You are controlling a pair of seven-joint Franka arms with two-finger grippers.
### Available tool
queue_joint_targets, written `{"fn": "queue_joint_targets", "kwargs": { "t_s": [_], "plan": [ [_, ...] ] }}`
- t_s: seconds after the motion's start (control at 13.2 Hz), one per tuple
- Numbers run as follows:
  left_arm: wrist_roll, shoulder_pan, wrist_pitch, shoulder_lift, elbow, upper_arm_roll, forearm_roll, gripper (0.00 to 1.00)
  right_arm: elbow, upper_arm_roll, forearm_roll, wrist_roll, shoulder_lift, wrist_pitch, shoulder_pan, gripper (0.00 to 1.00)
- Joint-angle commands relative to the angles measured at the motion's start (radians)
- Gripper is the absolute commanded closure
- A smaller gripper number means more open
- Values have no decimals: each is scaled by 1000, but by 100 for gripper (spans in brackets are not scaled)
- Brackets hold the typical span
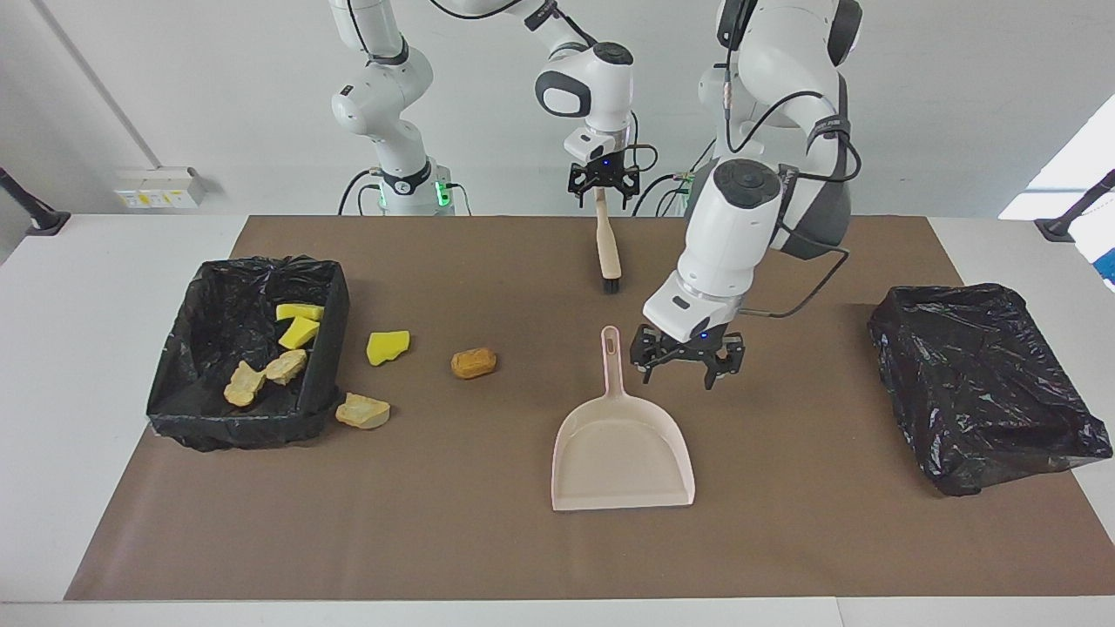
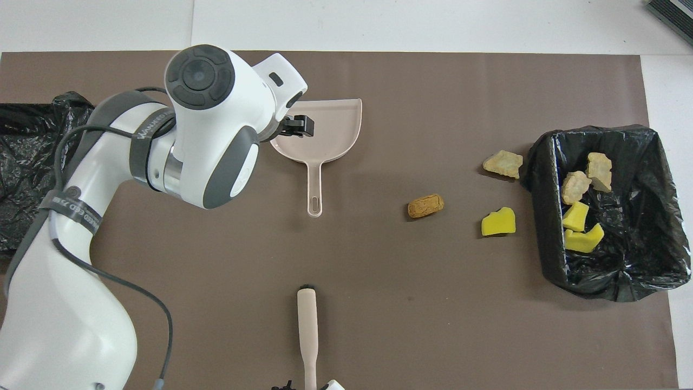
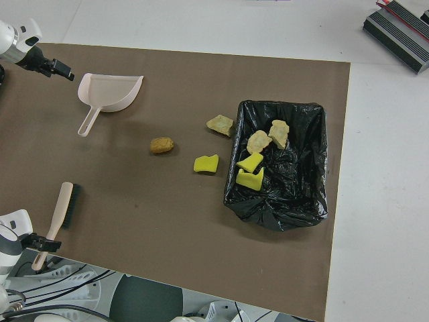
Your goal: Sweep and dump trash in bin
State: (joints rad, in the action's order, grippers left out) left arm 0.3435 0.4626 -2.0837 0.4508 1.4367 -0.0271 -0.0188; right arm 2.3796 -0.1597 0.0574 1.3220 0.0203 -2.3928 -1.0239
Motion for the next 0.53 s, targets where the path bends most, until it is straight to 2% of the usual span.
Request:
{"fn": "queue_joint_targets", "kwargs": {
  "t_s": [0.0, 0.3, 0.46],
  "plan": [
    [35, 36, -87, -8, 86, 15, -6, 0, 24, 3, -16, 13, 21, -20, -2, 13],
    [152, 96, -315, 6, 269, 15, -4, 0, 13, 3, -14, 8, 17, -22, -2, 36],
    [144, 100, -320, 9, 294, 13, -6, 0, 3, 3, -13, 2, 9, -25, -4, 42]
  ]
}}
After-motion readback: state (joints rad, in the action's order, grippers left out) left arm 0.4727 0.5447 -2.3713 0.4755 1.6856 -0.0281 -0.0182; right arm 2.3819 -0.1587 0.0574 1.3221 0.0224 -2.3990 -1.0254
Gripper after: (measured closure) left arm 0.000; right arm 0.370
